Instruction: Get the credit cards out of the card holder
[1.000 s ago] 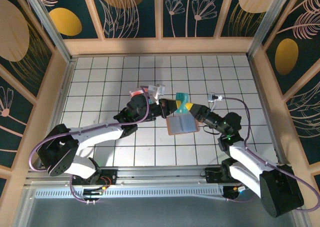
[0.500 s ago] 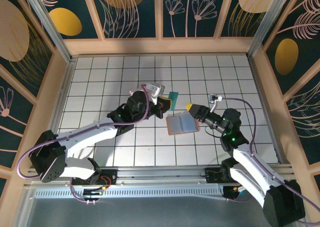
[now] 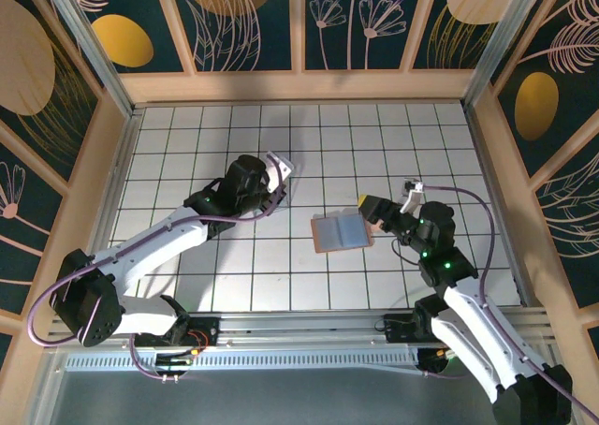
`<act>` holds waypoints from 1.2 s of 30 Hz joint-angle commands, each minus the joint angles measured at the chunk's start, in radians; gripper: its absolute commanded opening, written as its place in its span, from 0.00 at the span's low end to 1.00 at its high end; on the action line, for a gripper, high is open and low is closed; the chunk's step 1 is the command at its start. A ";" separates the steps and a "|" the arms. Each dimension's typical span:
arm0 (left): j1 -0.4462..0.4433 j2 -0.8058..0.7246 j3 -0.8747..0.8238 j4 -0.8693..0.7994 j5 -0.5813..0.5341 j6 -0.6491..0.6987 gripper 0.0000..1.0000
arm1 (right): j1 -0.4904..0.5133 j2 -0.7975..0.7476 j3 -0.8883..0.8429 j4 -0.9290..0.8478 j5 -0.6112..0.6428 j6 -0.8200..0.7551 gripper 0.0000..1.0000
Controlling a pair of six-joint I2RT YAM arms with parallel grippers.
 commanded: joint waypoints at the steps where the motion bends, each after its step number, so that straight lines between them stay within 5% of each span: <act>1: 0.021 0.023 0.022 -0.076 -0.040 0.188 0.00 | 0.005 -0.016 0.051 -0.055 0.047 -0.039 0.72; 6: 0.073 0.062 0.024 -0.097 -0.021 0.312 0.00 | 0.005 -0.014 0.096 -0.105 0.087 -0.066 0.99; 36: 0.188 0.292 0.127 -0.191 0.128 0.504 0.00 | 0.003 0.066 0.137 -0.164 0.196 -0.065 0.99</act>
